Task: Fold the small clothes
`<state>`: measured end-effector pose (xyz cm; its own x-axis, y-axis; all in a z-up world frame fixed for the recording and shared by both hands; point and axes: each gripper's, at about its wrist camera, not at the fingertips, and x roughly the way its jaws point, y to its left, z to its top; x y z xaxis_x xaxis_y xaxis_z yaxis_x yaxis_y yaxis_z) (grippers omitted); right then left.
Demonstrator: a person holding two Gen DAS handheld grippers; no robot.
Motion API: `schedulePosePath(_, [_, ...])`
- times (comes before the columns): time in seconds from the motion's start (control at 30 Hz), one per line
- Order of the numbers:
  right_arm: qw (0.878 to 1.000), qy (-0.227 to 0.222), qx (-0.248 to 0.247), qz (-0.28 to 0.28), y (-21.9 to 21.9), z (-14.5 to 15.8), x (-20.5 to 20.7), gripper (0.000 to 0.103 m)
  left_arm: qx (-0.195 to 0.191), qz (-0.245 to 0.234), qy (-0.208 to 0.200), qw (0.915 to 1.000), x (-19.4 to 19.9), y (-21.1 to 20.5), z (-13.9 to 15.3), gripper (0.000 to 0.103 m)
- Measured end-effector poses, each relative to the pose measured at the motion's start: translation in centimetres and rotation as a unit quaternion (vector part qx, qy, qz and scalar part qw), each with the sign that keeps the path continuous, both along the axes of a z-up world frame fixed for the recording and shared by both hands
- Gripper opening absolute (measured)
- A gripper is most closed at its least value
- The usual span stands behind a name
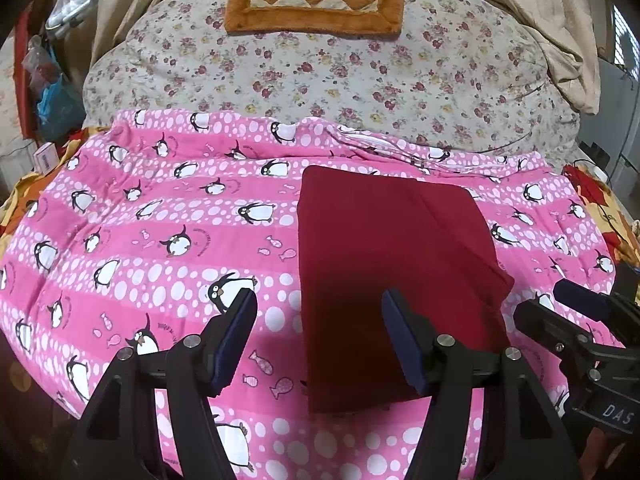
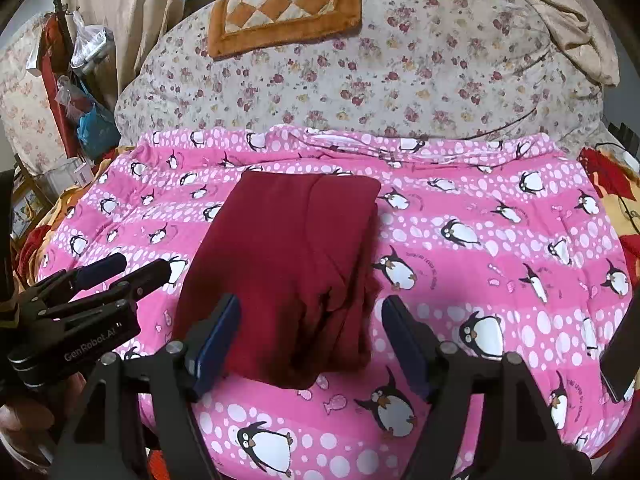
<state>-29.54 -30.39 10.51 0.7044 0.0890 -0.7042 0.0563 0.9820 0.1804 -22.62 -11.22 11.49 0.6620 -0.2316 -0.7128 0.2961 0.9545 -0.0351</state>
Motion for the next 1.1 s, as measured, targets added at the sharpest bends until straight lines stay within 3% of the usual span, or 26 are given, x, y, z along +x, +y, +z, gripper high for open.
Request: schedulePosePath(1.1, [0.999,0.03,0.009,-0.008,0.2,-2.0,2.3,0.077,0.002,0.008,0.02,0.9998,1.9,-0.2,-1.7,0.045])
